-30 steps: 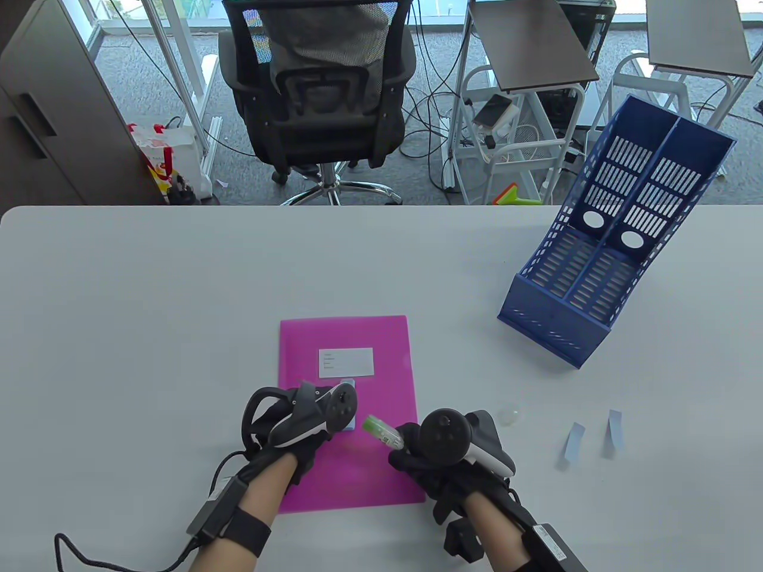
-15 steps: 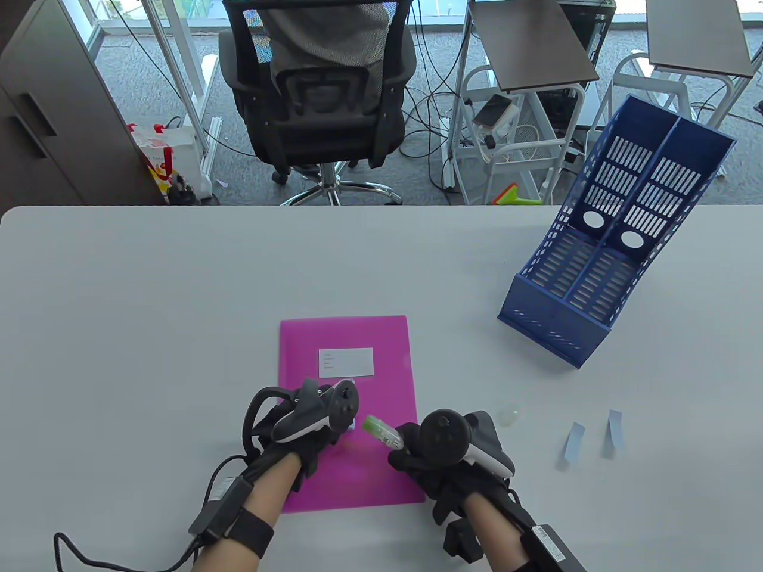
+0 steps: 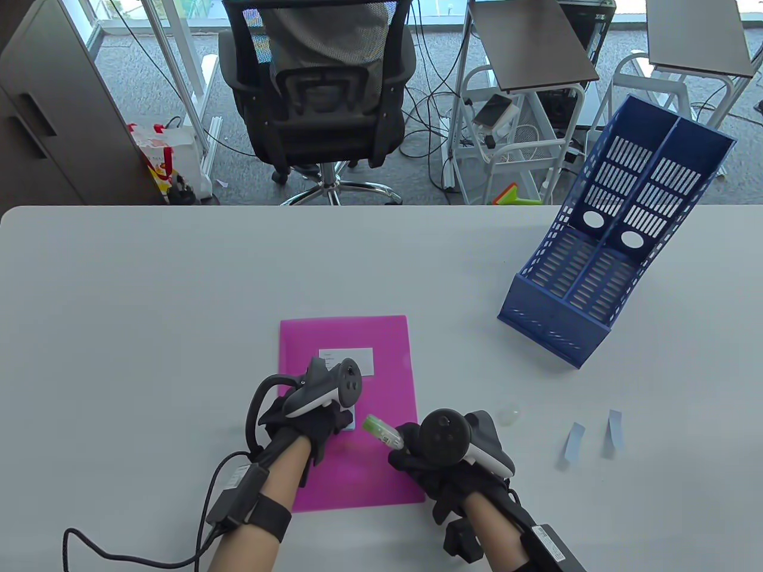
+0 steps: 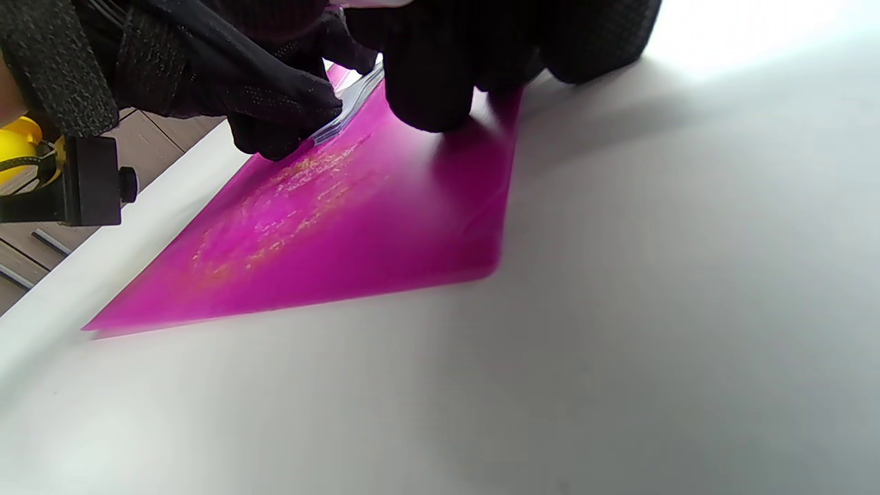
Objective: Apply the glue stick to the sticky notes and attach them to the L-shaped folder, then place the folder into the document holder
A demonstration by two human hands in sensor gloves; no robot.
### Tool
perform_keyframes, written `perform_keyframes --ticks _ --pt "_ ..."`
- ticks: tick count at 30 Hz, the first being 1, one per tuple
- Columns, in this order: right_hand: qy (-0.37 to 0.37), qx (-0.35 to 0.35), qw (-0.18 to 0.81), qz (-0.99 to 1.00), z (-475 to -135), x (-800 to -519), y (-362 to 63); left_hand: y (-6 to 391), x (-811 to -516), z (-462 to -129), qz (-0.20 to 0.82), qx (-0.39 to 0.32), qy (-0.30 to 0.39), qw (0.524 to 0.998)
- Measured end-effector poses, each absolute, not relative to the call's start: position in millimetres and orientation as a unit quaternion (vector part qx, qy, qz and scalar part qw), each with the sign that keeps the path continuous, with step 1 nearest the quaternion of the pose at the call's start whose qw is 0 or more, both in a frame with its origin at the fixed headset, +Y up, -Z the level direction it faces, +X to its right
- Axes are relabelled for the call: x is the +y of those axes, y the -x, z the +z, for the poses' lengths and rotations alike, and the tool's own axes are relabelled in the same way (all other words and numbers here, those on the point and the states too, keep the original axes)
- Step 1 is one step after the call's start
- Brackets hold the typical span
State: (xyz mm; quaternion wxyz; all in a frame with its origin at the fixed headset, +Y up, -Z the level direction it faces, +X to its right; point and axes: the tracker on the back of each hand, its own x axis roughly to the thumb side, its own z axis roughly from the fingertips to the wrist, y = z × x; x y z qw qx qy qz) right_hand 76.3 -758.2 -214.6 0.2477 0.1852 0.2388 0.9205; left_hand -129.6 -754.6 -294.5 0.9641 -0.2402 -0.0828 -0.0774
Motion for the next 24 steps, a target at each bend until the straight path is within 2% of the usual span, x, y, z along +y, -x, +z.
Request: perform_keyframes --ticks 2,7,10,13,15,18,24 --pt "-0.185 0.241 0.25 0.919 -215 -758 -77 136 -754 -292 -0.054 -0.089 0.25 0.962" --pt "-0.18 0.243 0.256 0.918 -215 -758 -77 165 -745 -277 0.092 -0.101 0.29 0.947" --pt "-0.184 0.238 0.272 0.914 -215 -755 -76 178 -741 -261 0.172 -0.127 0.263 0.941" --pt "-0.2 0.197 0.297 0.913 -211 -746 -73 184 -739 -245 0.222 -0.166 0.233 0.932" --pt "-0.202 0.148 0.339 0.907 -208 -739 -68 185 -738 -235 0.291 -0.197 0.206 0.913" --pt "-0.208 0.137 0.396 0.884 -202 -734 -58 182 -736 -229 0.39 -0.224 0.213 0.868" --pt "-0.261 0.108 0.366 0.887 -190 -724 -41 172 -730 -223 0.474 -0.265 0.241 0.804"
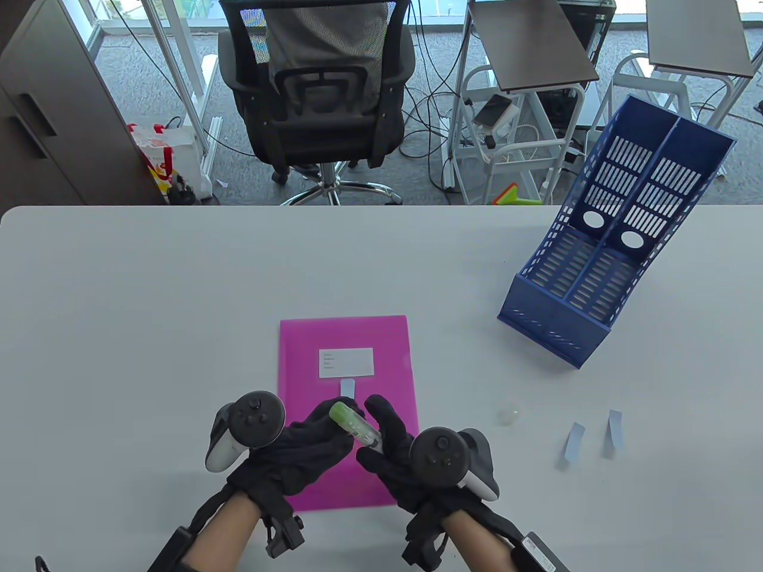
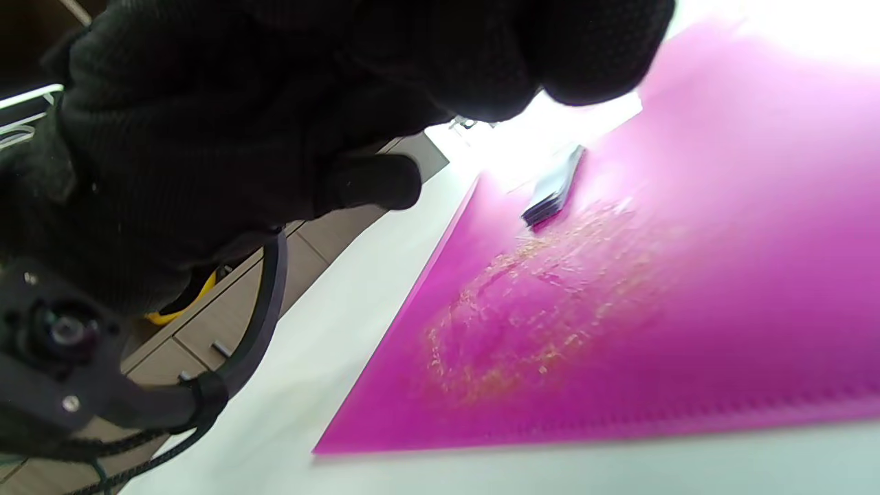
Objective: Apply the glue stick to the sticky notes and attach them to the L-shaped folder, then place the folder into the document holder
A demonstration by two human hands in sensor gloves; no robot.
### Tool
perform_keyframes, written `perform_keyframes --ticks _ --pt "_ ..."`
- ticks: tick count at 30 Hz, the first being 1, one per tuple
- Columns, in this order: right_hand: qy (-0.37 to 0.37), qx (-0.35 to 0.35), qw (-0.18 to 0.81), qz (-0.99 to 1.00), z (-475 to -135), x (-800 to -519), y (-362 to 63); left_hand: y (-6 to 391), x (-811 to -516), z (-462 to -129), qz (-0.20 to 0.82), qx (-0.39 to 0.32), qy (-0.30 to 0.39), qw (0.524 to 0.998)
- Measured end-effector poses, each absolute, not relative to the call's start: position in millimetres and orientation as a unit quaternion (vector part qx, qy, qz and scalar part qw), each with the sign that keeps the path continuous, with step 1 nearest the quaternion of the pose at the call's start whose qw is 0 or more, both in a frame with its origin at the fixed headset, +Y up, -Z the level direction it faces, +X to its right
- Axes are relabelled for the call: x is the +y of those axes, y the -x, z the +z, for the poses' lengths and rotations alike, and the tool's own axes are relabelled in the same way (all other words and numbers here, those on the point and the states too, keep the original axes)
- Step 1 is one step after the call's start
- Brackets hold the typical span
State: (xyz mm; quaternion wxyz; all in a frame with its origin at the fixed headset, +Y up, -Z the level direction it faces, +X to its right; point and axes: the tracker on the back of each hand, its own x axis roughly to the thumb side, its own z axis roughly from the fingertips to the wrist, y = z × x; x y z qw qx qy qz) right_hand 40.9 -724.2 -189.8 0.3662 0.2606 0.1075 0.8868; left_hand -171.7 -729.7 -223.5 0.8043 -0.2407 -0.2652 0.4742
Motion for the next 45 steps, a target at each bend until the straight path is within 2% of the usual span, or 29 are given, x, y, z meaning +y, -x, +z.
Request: perform_keyframes --ticks 5,8,12,16,20,22,25,28,29,35,39,45 --pt "-0.294 0.087 0.27 0.913 -181 -717 -29 161 -730 -218 0.534 -0.251 0.232 0.773" --pt "-0.302 0.066 0.207 0.928 -178 -712 -26 159 -728 -216 0.53 -0.243 0.219 0.782" --pt "-0.298 0.057 0.18 0.936 -182 -703 -40 169 -727 -222 0.519 -0.232 0.197 0.799" --pt "-0.242 0.0 0.127 0.962 -192 -685 -87 191 -724 -226 0.523 -0.204 0.167 0.81" --pt "-0.149 -0.037 0.03 0.988 -199 -668 -160 216 -722 -227 0.502 -0.184 0.135 0.835" --pt "-0.098 -0.043 -0.01 0.994 -198 -669 -193 223 -722 -230 0.486 -0.171 0.114 0.85" --pt "-0.028 -0.018 -0.04 0.999 -195 -683 -232 231 -721 -232 0.44 -0.152 0.083 0.881" --pt "0.001 0.031 -0.051 0.998 -193 -708 -254 237 -721 -232 0.412 -0.127 0.049 0.901" --pt "0.016 0.076 -0.053 0.996 -195 -712 -257 238 -722 -231 0.405 -0.124 0.044 0.905" --pt "0.049 0.217 -0.102 0.97 -196 -727 -254 244 -721 -229 0.358 -0.108 0.019 0.927" --pt "0.045 0.222 -0.149 0.963 -197 -736 -251 246 -723 -228 0.366 -0.103 0.02 0.925" --pt "0.04 0.178 -0.173 0.968 -199 -742 -250 250 -723 -228 0.366 -0.1 0.016 0.925"
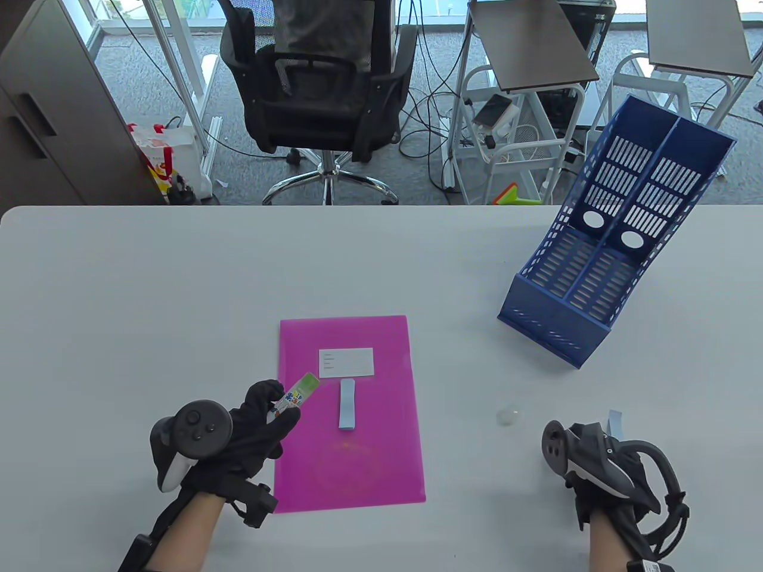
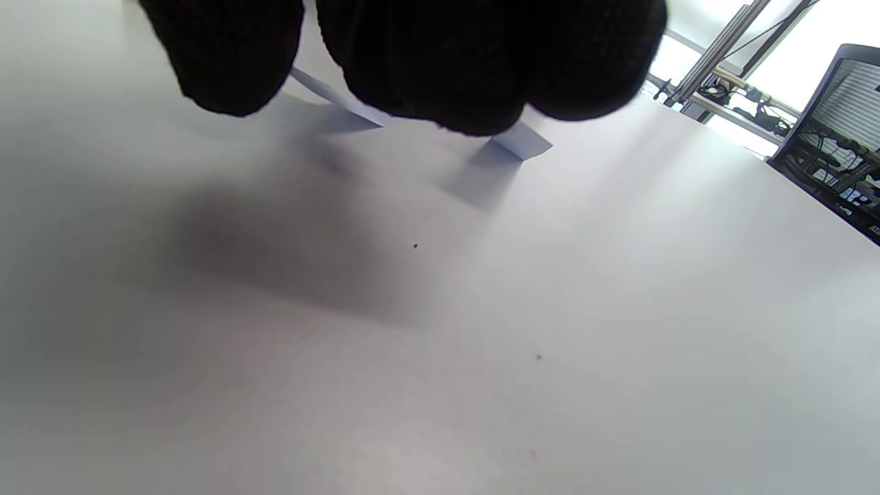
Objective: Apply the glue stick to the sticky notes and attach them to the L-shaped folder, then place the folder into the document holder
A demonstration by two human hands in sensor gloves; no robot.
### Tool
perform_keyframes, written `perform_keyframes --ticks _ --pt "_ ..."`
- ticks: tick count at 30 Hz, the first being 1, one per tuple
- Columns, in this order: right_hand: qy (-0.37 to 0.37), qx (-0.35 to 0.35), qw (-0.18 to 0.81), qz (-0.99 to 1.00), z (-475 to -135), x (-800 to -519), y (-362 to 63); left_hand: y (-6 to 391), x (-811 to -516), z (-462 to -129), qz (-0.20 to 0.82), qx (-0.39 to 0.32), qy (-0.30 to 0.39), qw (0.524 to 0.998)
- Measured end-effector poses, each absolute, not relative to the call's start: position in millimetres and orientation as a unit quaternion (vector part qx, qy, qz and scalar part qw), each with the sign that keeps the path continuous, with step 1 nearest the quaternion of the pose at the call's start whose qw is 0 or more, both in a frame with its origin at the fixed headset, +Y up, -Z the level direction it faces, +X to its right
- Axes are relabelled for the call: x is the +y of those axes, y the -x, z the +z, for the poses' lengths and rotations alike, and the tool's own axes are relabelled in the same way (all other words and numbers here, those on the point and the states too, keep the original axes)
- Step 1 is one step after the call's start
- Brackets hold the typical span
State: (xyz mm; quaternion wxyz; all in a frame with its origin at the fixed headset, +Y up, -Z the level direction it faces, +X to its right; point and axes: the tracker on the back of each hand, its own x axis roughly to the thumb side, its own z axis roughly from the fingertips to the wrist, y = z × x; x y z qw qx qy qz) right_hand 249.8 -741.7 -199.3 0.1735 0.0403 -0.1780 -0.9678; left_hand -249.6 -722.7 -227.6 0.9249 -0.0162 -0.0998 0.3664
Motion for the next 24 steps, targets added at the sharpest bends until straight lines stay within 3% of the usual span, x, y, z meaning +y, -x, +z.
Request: perform_keyframes --ticks 8,15,20,24 --pt "-0.034 -0.082 0.158 -0.983 -199 -732 -254 253 -721 -228 0.367 -0.091 0.007 0.926" --pt "-0.035 0.042 0.066 -0.996 -197 -694 -239 254 -706 -225 0.346 -0.083 -0.055 0.933" --pt "0.075 0.024 -0.084 -0.993 -201 -688 -162 247 -696 -219 0.318 -0.107 -0.09 0.938" --pt "0.155 -0.068 -0.194 -0.966 -204 -702 -92 241 -692 -215 0.313 -0.131 -0.098 0.935"
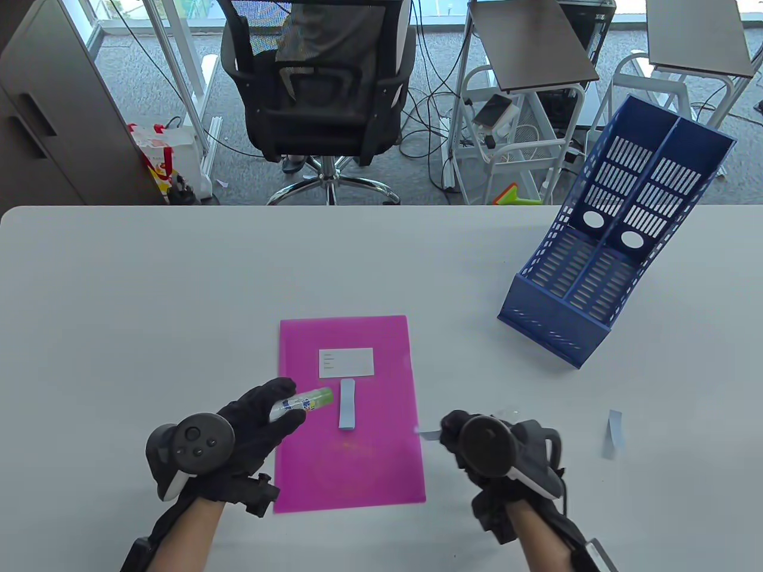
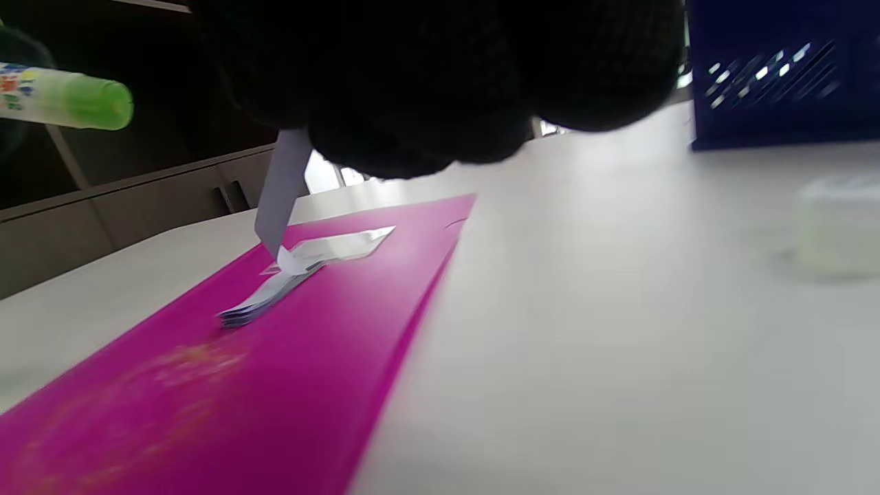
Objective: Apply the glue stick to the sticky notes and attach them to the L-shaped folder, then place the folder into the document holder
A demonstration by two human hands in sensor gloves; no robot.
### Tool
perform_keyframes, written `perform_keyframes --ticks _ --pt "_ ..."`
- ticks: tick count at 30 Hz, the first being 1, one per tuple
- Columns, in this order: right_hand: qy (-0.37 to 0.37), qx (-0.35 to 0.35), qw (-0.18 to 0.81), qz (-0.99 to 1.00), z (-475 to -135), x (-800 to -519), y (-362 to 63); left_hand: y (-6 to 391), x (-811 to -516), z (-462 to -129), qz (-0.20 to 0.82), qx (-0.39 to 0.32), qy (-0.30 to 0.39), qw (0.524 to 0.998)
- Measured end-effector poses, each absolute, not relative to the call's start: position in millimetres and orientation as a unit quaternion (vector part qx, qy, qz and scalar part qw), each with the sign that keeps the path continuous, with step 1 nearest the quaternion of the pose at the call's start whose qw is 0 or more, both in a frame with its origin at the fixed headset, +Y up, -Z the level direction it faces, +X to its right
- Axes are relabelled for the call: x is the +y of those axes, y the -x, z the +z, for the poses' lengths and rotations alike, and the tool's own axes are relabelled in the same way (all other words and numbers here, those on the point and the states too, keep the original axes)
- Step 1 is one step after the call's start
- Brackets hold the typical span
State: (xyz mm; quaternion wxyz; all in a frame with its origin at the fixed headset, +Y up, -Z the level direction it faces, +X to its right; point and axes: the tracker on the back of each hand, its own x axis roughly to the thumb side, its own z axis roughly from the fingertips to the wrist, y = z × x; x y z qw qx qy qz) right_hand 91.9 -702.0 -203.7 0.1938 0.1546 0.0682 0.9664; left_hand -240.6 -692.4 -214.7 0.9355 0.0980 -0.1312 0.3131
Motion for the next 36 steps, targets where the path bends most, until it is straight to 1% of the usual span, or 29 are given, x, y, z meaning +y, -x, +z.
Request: perform_keyframes --ticks 2,4,6,8,12,16,20,24,27,32,36 --pt "-0.172 0.123 0.24 0.947 -208 -712 -65 237 -692 -213 0.308 -0.146 -0.094 0.935" --pt "-0.171 0.168 0.287 0.928 -213 -722 -45 235 -692 -212 0.297 -0.156 -0.093 0.937" --pt "-0.157 0.195 0.313 0.916 -219 -732 -32 233 -693 -211 0.282 -0.166 -0.089 0.941" --pt "-0.126 0.228 0.323 0.91 -229 -745 -23 230 -694 -212 0.271 -0.17 -0.083 0.944" --pt "-0.09 0.233 0.284 0.926 -240 -755 -21 224 -695 -213 0.248 -0.181 -0.064 0.95" --pt "-0.054 0.233 0.246 0.939 -247 -761 -25 210 -696 -212 0.156 -0.204 -0.051 0.965" --pt "-0.046 0.24 0.224 0.943 -249 -769 -23 193 -700 -212 0.11 -0.22 -0.032 0.969" --pt "-0.048 0.253 0.232 0.938 -252 -772 -24 176 -703 -217 0.052 -0.223 -0.01 0.973" --pt "-0.048 0.263 0.241 0.933 -253 -773 -24 164 -705 -223 0.004 -0.226 -0.007 0.974" --pt "-0.052 0.273 0.25 0.927 -254 -774 -25 150 -708 -231 -0.037 -0.236 0.014 0.971" --pt "-0.053 0.28 0.263 0.922 -255 -775 -27 144 -709 -234 -0.048 -0.24 0.019 0.969"
